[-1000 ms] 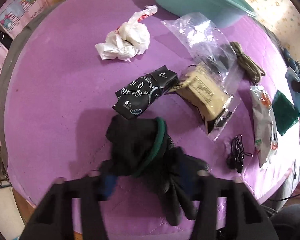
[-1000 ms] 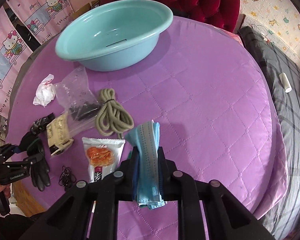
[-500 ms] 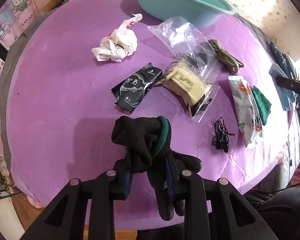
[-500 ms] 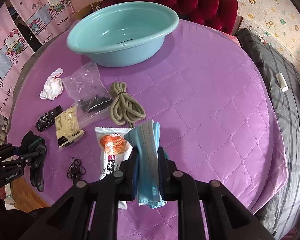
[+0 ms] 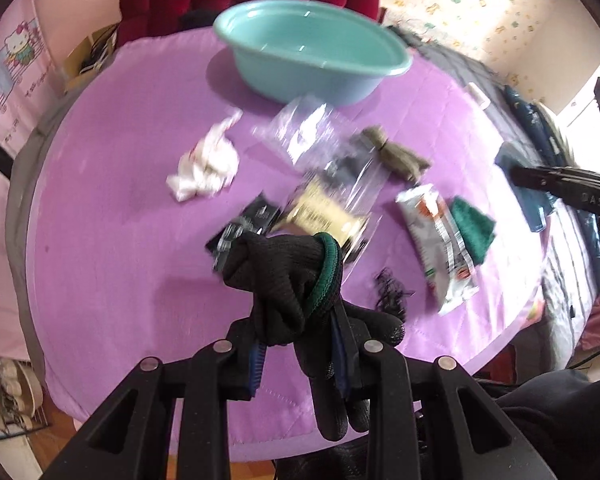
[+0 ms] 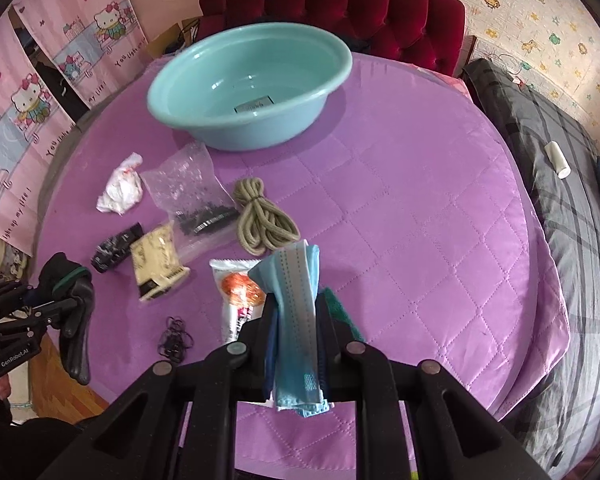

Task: Organize soft objects
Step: 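Carry the gloves in the left tool and mask in the right tool over the basin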

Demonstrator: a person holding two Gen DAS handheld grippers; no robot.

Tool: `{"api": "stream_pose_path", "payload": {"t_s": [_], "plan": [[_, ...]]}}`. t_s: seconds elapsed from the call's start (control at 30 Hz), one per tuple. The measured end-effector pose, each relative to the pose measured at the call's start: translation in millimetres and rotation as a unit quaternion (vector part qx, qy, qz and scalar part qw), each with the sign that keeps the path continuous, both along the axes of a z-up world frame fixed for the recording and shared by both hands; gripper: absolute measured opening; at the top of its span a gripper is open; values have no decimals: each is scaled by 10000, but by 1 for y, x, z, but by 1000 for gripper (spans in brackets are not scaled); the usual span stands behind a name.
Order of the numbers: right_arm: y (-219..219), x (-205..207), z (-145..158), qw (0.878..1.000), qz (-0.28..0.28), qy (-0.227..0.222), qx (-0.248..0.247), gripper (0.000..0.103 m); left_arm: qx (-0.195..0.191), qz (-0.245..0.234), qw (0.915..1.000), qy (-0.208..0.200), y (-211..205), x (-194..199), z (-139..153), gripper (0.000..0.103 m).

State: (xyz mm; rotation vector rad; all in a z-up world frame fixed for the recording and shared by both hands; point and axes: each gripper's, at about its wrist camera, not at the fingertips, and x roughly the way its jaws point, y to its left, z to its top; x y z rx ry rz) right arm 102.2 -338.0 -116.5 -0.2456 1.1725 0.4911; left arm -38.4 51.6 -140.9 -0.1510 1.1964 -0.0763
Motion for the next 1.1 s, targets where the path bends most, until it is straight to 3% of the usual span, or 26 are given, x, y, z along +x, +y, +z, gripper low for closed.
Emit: {"api": "stream_pose_path", "payload": {"t_s": [0.33, 0.57, 1.1], "plan": [[18, 23, 42, 9999, -52, -105, 67, 16, 1, -439, 9971, -629, -11, 36, 55, 30], [33, 46, 61, 9998, 28, -161, 146, 17, 66, -638, 9944, -835, -15, 66, 75, 30], [85, 133, 67, 9984, 168, -41, 544, 18, 158, -877, 9909, -1013, -19, 159, 85, 30]]}}
